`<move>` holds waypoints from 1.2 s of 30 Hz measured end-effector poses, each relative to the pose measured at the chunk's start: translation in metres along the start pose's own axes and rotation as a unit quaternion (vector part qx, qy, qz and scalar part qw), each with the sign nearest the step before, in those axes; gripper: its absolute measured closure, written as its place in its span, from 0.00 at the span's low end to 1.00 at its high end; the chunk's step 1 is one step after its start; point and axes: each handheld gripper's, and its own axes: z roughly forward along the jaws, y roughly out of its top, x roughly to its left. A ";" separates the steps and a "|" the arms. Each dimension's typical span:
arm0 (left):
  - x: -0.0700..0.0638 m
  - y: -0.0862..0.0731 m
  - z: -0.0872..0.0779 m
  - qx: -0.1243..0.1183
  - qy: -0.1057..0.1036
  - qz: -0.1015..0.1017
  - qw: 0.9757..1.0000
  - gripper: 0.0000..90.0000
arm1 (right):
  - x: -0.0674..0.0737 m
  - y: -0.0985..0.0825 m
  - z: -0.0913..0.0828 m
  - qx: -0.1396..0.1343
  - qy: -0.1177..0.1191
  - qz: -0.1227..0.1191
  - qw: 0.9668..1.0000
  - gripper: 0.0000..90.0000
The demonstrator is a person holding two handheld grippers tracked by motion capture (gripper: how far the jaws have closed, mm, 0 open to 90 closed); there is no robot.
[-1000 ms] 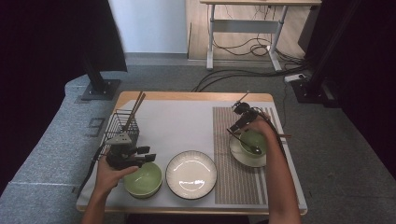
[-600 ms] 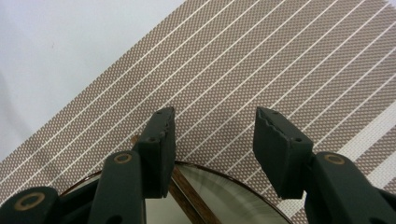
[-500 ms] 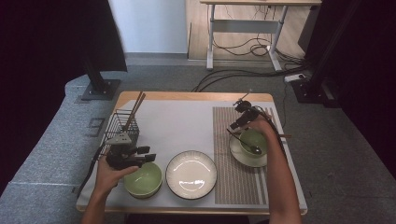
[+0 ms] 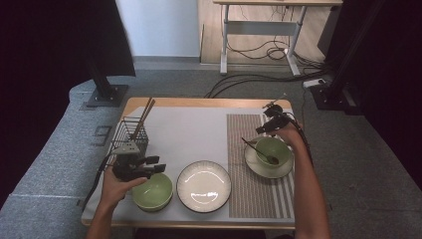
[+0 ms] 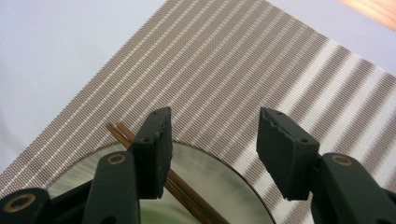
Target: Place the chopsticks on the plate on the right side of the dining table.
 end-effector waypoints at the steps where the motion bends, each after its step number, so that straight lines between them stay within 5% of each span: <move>1: 0.000 0.000 0.000 0.000 0.000 0.000 1.000 0.57 | -0.002 -0.003 -0.003 -0.003 -0.002 0.007 1.000 0.51; 17: 0.001 0.002 0.000 -0.002 -0.001 0.001 1.000 0.57 | -0.025 -0.046 -0.030 -0.029 -0.023 0.072 0.997 0.49; 36: 0.000 0.002 0.001 0.000 -0.002 0.002 1.000 0.57 | -0.039 -0.070 -0.047 -0.053 -0.037 0.110 0.992 0.48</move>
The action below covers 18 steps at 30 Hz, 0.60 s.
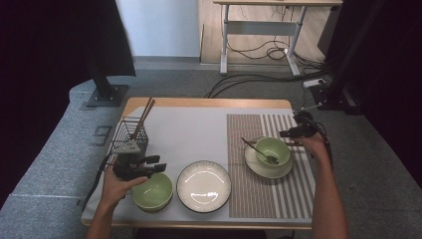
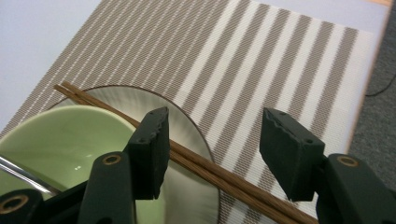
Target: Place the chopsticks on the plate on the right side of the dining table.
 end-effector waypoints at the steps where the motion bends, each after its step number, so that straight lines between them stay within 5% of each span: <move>1: 0.000 0.000 0.000 0.001 0.000 0.000 1.000 0.57 | -0.001 -0.001 -0.001 0.000 -0.001 0.003 1.000 0.48; 18: 0.001 0.000 0.003 0.005 0.000 0.000 1.000 0.57 | -0.018 -0.018 -0.008 0.004 -0.015 0.027 1.000 0.48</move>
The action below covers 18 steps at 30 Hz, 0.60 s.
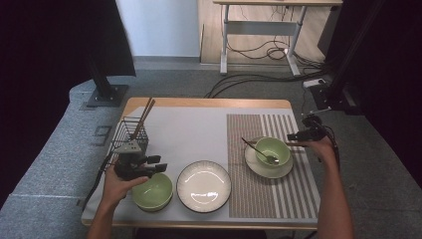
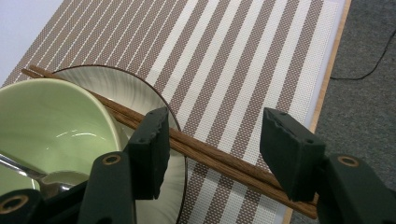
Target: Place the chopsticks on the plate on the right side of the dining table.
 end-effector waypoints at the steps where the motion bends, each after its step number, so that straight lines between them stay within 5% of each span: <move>1: 0.000 0.000 0.000 0.000 0.000 0.000 1.000 0.57 | -0.001 -0.001 0.000 -0.003 0.000 0.003 1.000 0.48; 18: 0.000 0.000 0.002 0.002 -0.001 0.000 1.000 0.57 | -0.009 -0.009 -0.004 0.003 -0.007 0.014 1.000 0.48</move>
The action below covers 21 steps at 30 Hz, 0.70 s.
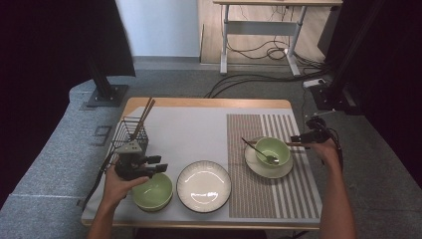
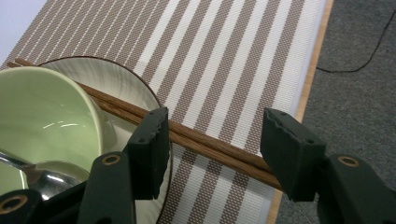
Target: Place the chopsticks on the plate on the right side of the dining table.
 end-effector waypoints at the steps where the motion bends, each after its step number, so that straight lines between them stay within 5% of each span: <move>1: 0.000 0.000 0.000 0.000 0.000 0.000 1.000 0.57 | 0.000 -0.001 0.000 -0.002 -0.002 0.001 1.000 0.48; 21: 0.000 0.000 0.001 0.000 0.000 0.000 1.000 0.57 | -0.015 -0.017 -0.005 0.010 -0.014 0.020 1.000 0.46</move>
